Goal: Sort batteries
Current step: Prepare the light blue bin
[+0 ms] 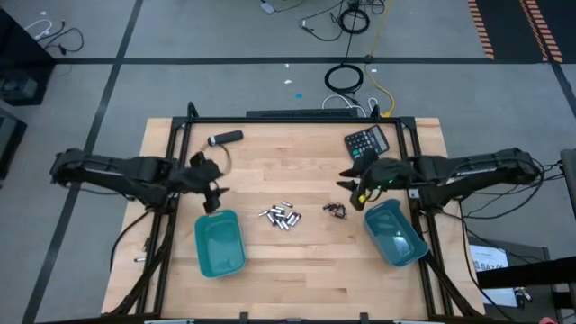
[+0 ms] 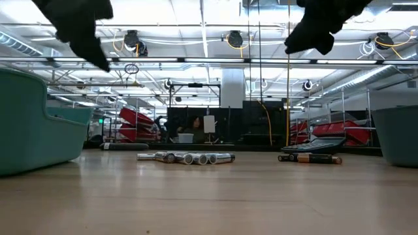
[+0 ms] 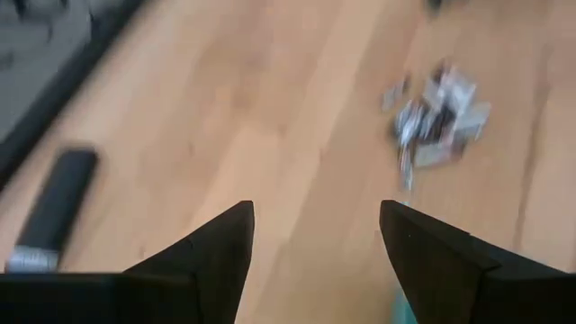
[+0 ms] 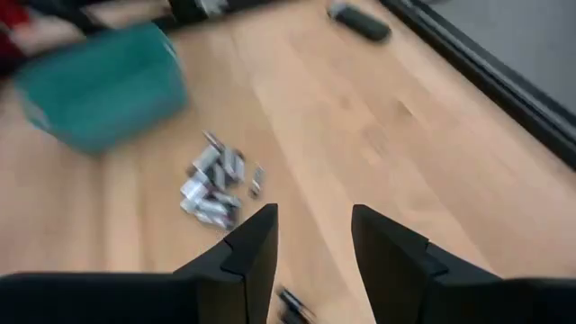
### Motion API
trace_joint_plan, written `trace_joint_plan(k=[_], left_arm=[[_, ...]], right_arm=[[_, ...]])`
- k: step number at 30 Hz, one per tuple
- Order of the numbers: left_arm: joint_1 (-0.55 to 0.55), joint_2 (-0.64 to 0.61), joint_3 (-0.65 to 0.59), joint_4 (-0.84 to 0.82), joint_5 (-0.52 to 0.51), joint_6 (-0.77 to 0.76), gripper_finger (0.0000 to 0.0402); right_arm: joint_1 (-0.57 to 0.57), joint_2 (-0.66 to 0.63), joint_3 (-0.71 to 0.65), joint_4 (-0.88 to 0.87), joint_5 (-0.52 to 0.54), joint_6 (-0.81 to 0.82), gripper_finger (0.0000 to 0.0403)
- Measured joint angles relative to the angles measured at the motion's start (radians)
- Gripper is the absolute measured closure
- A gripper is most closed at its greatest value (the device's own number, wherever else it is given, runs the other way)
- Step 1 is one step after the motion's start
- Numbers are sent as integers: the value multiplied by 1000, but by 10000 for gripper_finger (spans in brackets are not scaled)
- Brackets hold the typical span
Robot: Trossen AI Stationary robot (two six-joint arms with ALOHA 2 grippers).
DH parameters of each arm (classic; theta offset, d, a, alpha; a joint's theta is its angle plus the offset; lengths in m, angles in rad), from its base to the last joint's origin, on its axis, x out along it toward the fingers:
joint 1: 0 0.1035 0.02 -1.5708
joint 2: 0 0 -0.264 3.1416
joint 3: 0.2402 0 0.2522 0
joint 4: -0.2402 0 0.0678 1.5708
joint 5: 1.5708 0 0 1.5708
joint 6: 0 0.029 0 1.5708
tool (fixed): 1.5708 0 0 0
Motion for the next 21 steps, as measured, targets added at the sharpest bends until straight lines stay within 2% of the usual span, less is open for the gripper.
trace_joint_plan(k=[4,12,16,21], left_arm=[[-93,141,42,-117,8,-108,149],[-253,284,83,-165,132,-294,149],[-278,370,84,-202,130,-319,149],[-277,496,84,-281,47,-315,149]], right_arm=[[41,60,33,-75,81,-11,268],[49,77,34,-120,73,-34,268],[49,77,34,-119,73,-36,268],[49,77,34,-134,74,-42,268]])
